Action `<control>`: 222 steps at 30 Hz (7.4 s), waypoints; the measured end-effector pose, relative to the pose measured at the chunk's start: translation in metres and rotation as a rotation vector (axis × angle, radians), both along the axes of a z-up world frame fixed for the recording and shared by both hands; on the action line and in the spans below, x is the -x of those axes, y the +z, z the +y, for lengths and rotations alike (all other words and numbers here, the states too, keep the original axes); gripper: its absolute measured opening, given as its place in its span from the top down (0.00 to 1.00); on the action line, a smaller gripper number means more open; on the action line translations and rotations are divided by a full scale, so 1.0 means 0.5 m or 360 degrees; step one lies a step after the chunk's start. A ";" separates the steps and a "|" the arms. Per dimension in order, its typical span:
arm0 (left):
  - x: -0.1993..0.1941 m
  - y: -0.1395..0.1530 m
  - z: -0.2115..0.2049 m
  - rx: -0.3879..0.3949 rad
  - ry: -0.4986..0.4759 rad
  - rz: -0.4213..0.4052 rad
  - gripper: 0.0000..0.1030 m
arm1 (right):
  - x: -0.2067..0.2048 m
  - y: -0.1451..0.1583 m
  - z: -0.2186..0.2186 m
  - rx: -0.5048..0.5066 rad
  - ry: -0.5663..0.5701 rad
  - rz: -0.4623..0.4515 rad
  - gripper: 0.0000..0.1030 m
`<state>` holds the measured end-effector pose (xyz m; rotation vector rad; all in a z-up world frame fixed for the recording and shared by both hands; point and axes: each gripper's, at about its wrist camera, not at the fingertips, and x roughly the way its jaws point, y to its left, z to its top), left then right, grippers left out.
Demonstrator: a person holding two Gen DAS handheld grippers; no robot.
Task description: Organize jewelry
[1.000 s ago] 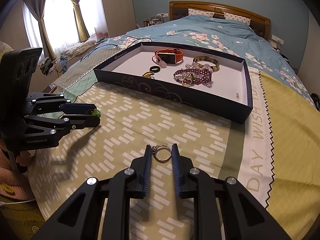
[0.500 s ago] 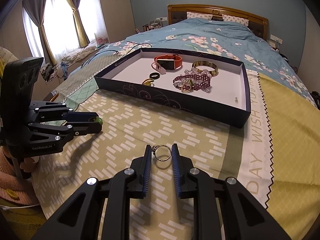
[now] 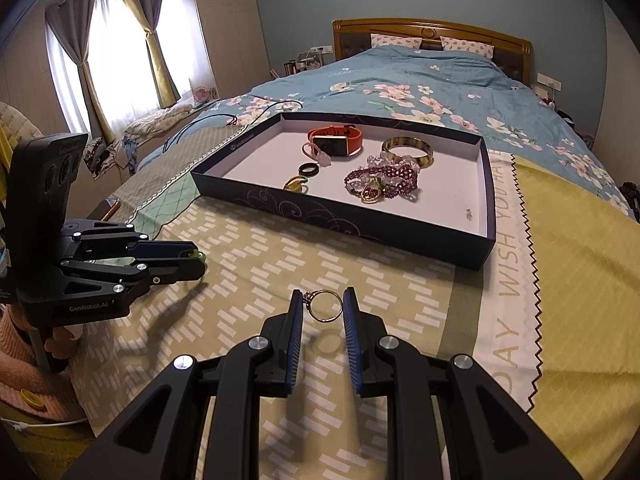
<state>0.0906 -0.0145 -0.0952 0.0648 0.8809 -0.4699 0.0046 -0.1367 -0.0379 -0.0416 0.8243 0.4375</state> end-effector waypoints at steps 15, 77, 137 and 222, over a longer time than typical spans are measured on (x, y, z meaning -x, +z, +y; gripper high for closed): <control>0.007 0.039 0.005 0.0069 0.0015 -0.0081 0.78 | -0.010 0.022 -0.003 -0.0048 -0.0016 -0.0060 0.82; -0.042 0.170 0.012 0.0150 0.0098 -0.0330 0.78 | -0.100 0.118 0.005 -0.0100 -0.0022 -0.0271 0.82; -0.128 0.181 -0.012 0.0112 0.0091 -0.0338 0.78 | -0.156 0.115 0.006 -0.0101 -0.0021 -0.0255 0.82; -0.230 0.061 0.008 0.0070 0.0365 -0.0155 0.32 | -0.210 0.052 -0.013 -0.0049 -0.0196 -0.0137 0.31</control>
